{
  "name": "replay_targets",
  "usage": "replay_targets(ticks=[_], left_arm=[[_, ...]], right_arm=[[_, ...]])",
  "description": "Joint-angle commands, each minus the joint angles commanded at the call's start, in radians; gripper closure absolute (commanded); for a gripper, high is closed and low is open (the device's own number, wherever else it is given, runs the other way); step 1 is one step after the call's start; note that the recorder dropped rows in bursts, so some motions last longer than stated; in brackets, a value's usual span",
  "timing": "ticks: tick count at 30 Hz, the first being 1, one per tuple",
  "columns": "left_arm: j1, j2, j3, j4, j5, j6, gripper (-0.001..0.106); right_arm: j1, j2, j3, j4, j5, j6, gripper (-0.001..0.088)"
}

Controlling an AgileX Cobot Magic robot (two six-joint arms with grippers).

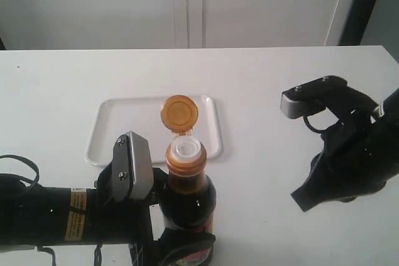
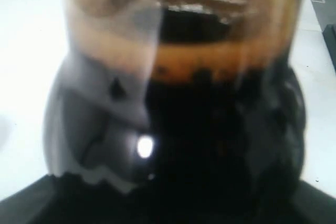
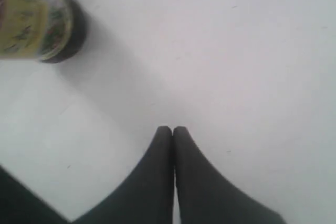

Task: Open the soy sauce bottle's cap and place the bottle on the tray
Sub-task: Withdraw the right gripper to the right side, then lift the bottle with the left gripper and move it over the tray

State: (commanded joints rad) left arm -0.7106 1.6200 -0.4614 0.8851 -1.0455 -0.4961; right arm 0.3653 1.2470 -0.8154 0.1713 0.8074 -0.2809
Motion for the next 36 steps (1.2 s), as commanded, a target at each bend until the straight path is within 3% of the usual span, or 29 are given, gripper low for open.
replay_targets(ticks=[8,15,25,31,36], left_arm=[[0.0,-0.037,-0.017,-0.032,0.012,0.003,0.105],[0.0,-0.082,-0.017,-0.068,0.021,0.027,0.105],[0.0,-0.173,-0.024,-0.275,-0.025,0.143,0.105],[0.0,-0.176,-0.077,-0.405,0.022,0.232,0.105],[0.0,-0.176,-0.142,-0.478,0.135,0.311,0.105]], right_arm=[[0.0,0.0,0.001,-0.124,-0.25,0.098,0.0868],[0.0,0.0,0.001,-0.145,-0.255,0.109,0.0868],[0.0,0.002,0.001,-0.145,-0.259,0.128,0.0868],[0.0,0.002,0.001,-0.143,-0.264,0.128,0.0868],[0.0,0.002,0.001,-0.143,-0.264,0.128,0.0868]])
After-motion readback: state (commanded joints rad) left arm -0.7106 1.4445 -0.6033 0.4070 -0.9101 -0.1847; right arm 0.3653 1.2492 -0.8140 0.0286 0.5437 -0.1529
